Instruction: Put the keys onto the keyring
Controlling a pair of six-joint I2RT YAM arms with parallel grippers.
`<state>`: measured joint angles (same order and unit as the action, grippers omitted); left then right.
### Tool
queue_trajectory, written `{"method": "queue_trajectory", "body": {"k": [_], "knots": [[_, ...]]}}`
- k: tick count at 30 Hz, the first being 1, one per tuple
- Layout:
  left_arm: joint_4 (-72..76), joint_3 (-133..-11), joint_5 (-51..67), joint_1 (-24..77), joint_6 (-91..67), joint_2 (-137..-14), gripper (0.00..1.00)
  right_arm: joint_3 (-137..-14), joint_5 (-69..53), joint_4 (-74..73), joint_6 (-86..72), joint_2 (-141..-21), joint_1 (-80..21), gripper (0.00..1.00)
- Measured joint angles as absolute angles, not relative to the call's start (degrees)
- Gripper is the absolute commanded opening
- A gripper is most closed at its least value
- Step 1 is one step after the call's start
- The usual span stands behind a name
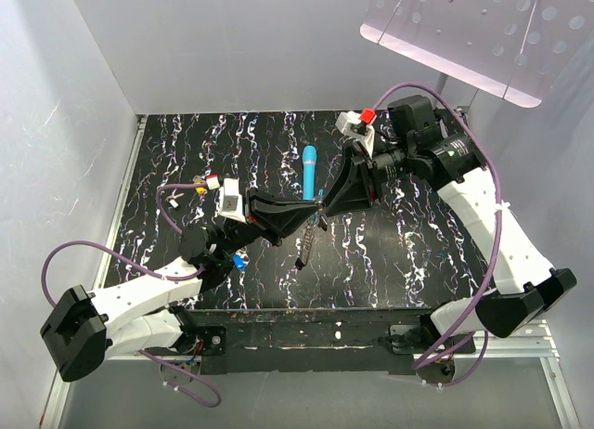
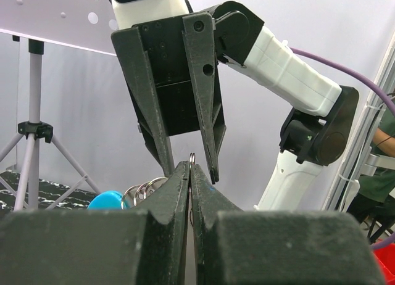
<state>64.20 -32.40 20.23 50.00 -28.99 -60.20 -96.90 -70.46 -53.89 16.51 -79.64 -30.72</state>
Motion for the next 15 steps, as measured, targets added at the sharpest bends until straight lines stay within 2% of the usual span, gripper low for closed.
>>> {"method": "queue_trajectory", "body": {"k": [7, 10, 12, 13, 15], "knots": [[62.61, -32.40, 19.09, 50.00, -28.27, -60.16, 0.00, -96.92, -70.37, -53.87, 16.25, -79.90, -31.55, 0.32], [61.89, -32.40, 18.74, 50.00, -28.08, -60.05, 0.00, -96.92, -69.95, -53.82, 16.12, -80.12, -31.64, 0.21], [61.71, -32.40, 18.61, 50.00, -28.03, -60.01, 0.00, -96.92, -69.60, -53.78, 15.81, -80.29, -31.66, 0.06], [61.71, -32.40, 18.61, 50.00, -28.03, -59.99, 0.00, -96.92, -69.41, -53.67, 15.66, -80.38, -31.68, 0.01], [61.63, -32.38, 18.57, 50.00, -28.10, -59.88, 0.00, -96.92, -68.93, -53.08, 15.40, -80.47, -31.66, 0.01]]}}
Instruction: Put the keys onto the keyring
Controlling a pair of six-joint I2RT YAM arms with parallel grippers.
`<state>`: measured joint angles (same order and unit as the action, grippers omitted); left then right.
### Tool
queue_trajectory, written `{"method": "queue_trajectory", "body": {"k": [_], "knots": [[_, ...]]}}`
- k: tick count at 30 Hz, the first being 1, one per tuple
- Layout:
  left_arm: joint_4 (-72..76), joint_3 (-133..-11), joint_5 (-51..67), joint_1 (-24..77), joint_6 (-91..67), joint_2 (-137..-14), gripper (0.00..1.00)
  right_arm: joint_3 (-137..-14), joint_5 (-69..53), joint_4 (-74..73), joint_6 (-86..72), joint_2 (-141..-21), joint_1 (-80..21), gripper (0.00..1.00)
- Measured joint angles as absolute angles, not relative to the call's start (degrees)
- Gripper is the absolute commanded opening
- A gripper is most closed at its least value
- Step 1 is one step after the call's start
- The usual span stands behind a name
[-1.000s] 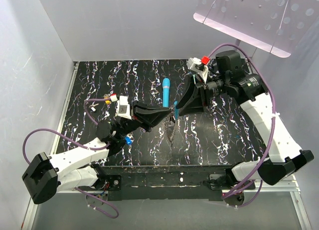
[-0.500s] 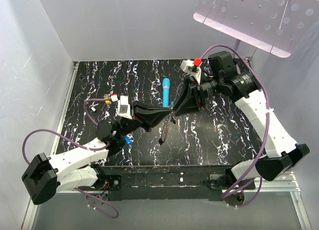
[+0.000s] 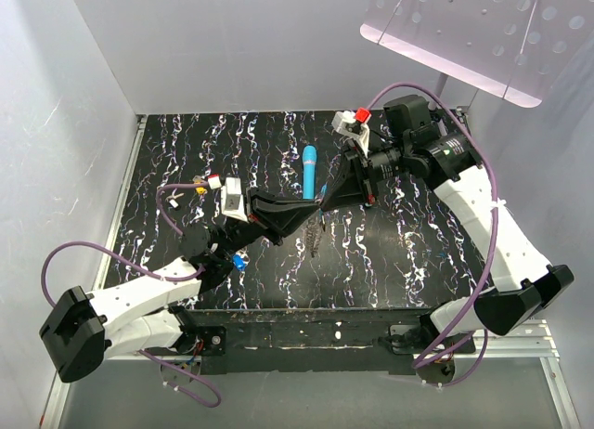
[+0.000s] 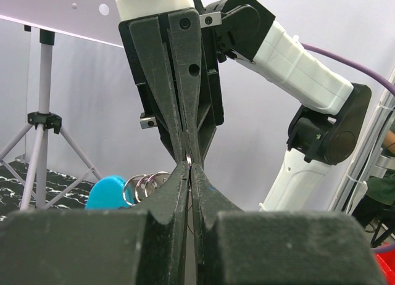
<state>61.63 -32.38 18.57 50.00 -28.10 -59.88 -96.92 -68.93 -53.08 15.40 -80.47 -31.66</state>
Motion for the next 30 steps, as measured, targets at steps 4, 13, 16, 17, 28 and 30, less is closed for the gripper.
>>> {"method": "queue_trajectory", "body": {"k": [4, 13, 16, 17, 28, 30], "knots": [[61.19, -32.34, 18.15, 50.00, -28.10, -59.51, 0.07, -96.92, -68.29, -52.25, 15.18, -80.49, -31.81, 0.01], [46.83, -31.14, 15.35, 49.65, -26.76, -46.98, 0.95, -96.71, -63.42, -55.92, 19.14, -80.47, -32.29, 0.01], [31.51, -33.93, 15.05, 48.90, -25.76, -38.89, 0.98, -96.99, -58.72, -62.17, 26.06, -80.53, -32.73, 0.01], [27.07, -35.81, 15.05, 48.60, -25.36, -37.67, 0.98, -97.30, -57.25, -64.45, 28.36, -80.68, -32.91, 0.01], [-8.38, -52.73, 25.56, 47.07, -17.54, -47.20, 0.98, -106.98, -48.34, -75.90, 49.34, -86.74, -35.05, 0.01], [-9.54, -52.75, 26.72, 47.07, -16.53, -50.50, 0.94, -106.98, -47.86, -76.58, 50.39, -87.22, -35.57, 0.01]]}}
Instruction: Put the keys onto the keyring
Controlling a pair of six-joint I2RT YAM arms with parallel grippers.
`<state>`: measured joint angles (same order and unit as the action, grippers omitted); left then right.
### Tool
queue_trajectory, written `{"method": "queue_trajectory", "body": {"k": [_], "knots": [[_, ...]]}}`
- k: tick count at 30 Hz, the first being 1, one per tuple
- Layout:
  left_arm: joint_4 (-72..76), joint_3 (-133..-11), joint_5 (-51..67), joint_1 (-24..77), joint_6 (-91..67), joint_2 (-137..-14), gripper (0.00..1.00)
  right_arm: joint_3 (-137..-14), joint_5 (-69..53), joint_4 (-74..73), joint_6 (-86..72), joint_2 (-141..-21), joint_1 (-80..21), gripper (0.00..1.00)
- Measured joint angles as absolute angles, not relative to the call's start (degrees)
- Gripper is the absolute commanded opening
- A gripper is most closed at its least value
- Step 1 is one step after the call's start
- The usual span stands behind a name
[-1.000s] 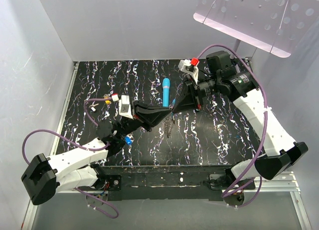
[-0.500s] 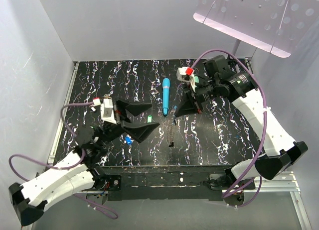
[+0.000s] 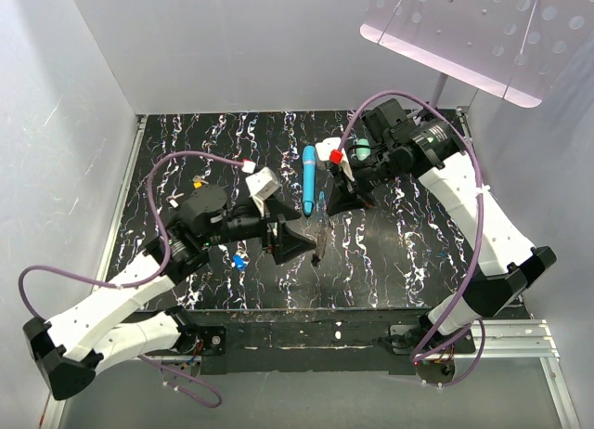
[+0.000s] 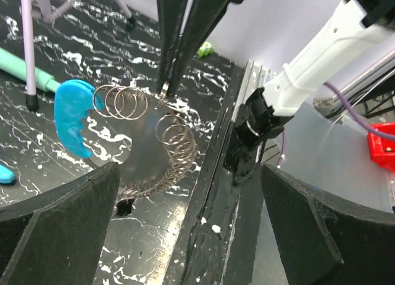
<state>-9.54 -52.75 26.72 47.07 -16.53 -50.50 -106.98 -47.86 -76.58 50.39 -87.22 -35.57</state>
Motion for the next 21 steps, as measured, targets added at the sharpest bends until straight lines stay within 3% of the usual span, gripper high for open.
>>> {"method": "queue_trajectory", "body": {"k": [4, 14, 21], "knots": [[-8.69, -52.53, 27.86, 47.03, -13.65, -54.24, 0.91, -106.98, -47.22, -76.82, 51.48, -87.92, -36.71, 0.01], [8.12, -42.46, 27.97, 46.98, -1.02, -49.60, 0.81, -106.98, -46.28, -77.06, 52.31, -87.92, -38.76, 0.01], [16.29, -41.93, 28.93, 46.98, 1.80, -51.11, 0.54, -106.98, -46.39, -77.08, 52.53, -88.03, -39.13, 0.01]]}}
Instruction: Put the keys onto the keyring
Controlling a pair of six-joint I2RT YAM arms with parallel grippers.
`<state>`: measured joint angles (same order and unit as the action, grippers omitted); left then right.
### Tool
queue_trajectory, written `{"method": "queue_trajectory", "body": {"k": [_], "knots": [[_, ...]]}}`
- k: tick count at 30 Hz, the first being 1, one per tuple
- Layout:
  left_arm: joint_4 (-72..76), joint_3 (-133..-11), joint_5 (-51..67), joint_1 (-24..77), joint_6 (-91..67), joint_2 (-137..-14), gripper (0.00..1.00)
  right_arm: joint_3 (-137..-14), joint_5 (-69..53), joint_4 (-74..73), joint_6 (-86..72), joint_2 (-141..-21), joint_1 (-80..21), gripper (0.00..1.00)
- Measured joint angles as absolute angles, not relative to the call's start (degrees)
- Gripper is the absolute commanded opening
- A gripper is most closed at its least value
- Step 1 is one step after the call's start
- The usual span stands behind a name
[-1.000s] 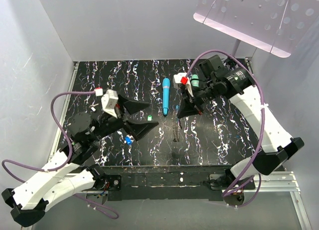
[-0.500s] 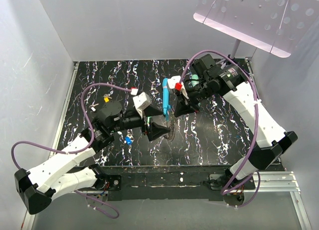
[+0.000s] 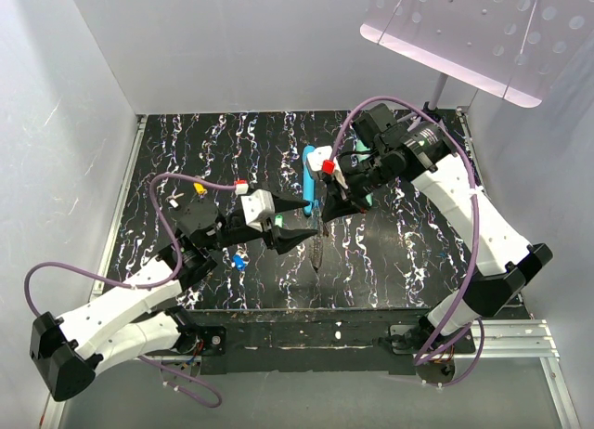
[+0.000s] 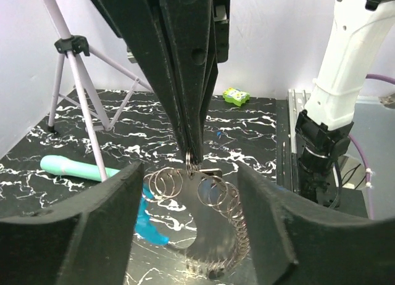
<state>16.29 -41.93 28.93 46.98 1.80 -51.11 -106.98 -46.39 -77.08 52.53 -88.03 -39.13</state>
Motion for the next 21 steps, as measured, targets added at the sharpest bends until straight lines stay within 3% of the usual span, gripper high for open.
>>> {"method": "queue_trajectory", "body": {"k": [4, 10, 21], "knots": [[17.08, -42.30, 31.16, 46.98, 2.04, -54.02, 0.40, -106.98, -46.41, -77.08, 52.56, -88.33, -39.13, 0.01], [16.45, -42.83, 32.69, 46.98, 1.98, -56.36, 0.32, -106.98, -46.41, -77.14, 52.56, -88.49, -39.13, 0.01], [16.34, -42.96, 32.56, 46.98, 2.00, -55.53, 0.29, -106.98, -46.44, -77.17, 52.56, -88.49, -39.13, 0.01]]}}
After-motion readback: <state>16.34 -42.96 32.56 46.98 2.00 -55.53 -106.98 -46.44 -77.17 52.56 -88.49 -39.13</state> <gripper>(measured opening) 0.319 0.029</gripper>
